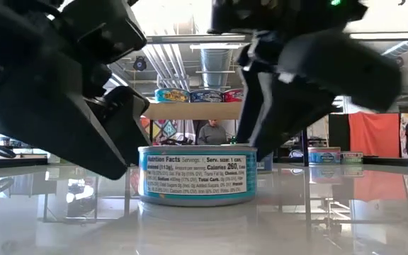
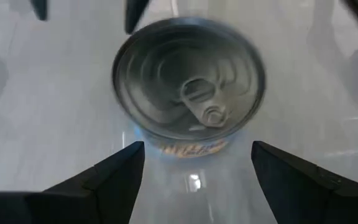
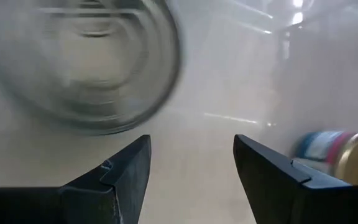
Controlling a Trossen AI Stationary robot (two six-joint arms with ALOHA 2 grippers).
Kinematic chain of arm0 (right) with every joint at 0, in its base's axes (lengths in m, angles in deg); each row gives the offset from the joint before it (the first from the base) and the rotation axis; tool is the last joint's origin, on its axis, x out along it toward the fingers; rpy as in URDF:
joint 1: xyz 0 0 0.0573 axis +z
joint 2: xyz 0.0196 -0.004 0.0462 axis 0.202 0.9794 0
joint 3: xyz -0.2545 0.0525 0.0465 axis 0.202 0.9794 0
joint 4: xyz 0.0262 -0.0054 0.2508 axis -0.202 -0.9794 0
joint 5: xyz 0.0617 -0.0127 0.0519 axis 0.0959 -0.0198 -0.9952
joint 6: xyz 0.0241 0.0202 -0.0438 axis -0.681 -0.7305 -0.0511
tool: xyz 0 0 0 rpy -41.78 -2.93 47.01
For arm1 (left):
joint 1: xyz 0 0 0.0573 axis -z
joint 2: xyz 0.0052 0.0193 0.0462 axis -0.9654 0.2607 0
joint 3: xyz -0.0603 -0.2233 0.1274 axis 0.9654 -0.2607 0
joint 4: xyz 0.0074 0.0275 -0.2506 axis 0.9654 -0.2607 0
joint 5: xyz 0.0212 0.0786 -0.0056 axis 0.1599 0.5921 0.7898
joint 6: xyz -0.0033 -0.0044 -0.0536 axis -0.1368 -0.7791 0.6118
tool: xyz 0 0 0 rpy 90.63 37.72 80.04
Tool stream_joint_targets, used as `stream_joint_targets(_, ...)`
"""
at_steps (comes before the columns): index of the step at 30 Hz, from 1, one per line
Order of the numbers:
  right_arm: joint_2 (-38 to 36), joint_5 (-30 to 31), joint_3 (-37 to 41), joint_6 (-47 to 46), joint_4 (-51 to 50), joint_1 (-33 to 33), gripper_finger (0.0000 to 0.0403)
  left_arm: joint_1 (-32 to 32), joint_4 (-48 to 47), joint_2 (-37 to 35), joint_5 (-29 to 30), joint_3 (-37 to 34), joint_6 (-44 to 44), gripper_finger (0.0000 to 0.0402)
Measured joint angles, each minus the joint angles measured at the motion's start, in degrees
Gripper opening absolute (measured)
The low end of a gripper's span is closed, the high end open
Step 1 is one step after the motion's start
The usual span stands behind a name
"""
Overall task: Stack canned seafood by type on shelf
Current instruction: Put the bottom right yellow-blue tuna can on the shelf
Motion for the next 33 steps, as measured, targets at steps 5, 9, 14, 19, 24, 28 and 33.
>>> stream_joint_targets(5, -0.09, -1.31, 0.35, 0.1, -2.09, -0.18, 0.0221, -0.26, -3.89, -0.5, -0.18, -0.02, -0.09, 0.0282)
stream_joint_targets(9, 0.41, -3.75, 0.73, 0.46, 0.48, -0.15, 0.0224, -0.02, -3.0, -0.5, -1.18, -0.02, 0.1, 0.0282)
stream_joint_targets(14, 0.52, -2.61, 1.13, 6.26, 6.97, -1.14, 0.0226, 1.28, -2.58, -0.5, -5.82, 1.1, 1.74, 0.0282)
stream_joint_targets(19, 0.52, 0.69, 1.13, 9.67, 11.16, -3.71, 0.0224, 4.23, -3.25, -0.56, -7.34, 3.36, 5.02, 0.0282)
stream_joint_targets(24, 0.0, -0.95, 0.51, 7.8, 7.17, -2.72, 0.0228, 7.16, -13.51, -0.84, -6.49, 6.49, 9.18, 0.0282)
stream_joint_targets(28, -0.98, -4.06, 0.26, 2.22, 2.8, 0.09, 0.0227, 7.77, -17.32, -1.42, -3.99, 6.68, 10.65, 0.0281)
stream_joint_targets(33, -0.79, -6.3, 0.99, -4.59, 2.83, 2.44, 0.0229, 6.36, -16.89, -1.46, 3.75, 5.31, 11.38, 0.0282)
